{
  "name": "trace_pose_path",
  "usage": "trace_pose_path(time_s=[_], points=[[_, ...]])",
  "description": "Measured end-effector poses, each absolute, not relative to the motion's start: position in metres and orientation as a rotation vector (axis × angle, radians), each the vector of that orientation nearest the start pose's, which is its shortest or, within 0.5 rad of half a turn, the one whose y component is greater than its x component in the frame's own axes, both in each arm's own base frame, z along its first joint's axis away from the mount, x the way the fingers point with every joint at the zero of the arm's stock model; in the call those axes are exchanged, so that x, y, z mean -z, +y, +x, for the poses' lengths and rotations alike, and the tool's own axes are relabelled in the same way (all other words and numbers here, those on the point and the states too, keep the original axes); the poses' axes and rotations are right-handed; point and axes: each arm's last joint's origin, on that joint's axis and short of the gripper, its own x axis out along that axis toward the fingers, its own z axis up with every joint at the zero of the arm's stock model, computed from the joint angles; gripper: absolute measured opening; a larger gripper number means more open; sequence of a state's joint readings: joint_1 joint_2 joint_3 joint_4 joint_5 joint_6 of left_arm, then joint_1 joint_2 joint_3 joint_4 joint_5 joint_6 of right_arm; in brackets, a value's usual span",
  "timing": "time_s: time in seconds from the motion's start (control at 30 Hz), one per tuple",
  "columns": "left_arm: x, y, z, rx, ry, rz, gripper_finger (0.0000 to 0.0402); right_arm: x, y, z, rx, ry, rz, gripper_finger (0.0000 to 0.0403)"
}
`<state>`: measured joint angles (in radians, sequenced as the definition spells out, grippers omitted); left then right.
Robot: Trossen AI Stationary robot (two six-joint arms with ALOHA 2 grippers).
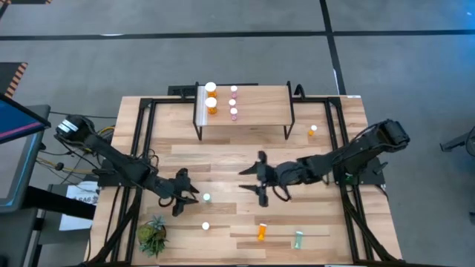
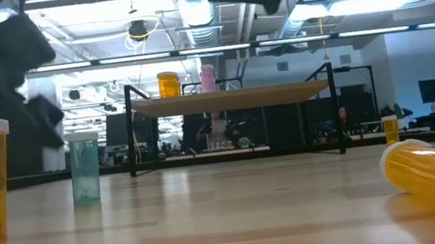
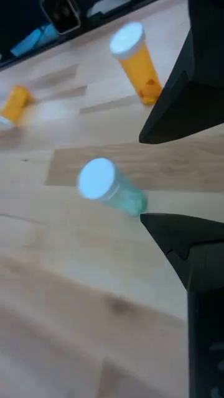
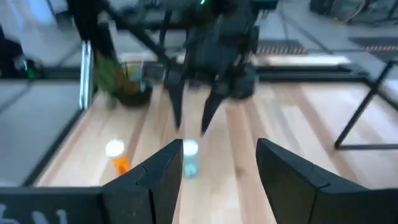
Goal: Pick and place medicine bottles onto shelf by color
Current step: Put the top blue pill bottle on the shelf
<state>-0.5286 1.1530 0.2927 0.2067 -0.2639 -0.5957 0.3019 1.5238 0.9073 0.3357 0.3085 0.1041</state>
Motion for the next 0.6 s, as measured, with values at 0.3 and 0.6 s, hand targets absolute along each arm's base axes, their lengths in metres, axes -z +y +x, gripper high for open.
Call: trace_pose_path(time_s=[0.3, 0.6], points=[[-0.175, -0.074, 0.153, -0.077, 0.447, -0.269, 0.0180, -0.227, 0.097, 0.388, -0.054, 0.428, -0.021, 0.0225], [-0.201, -0.060, 0.141, -0.270, 0.223, -0.215, 0.0180, -0.206, 0.102, 0.438, -0.171, 0.456, 0.003, 0.0225]])
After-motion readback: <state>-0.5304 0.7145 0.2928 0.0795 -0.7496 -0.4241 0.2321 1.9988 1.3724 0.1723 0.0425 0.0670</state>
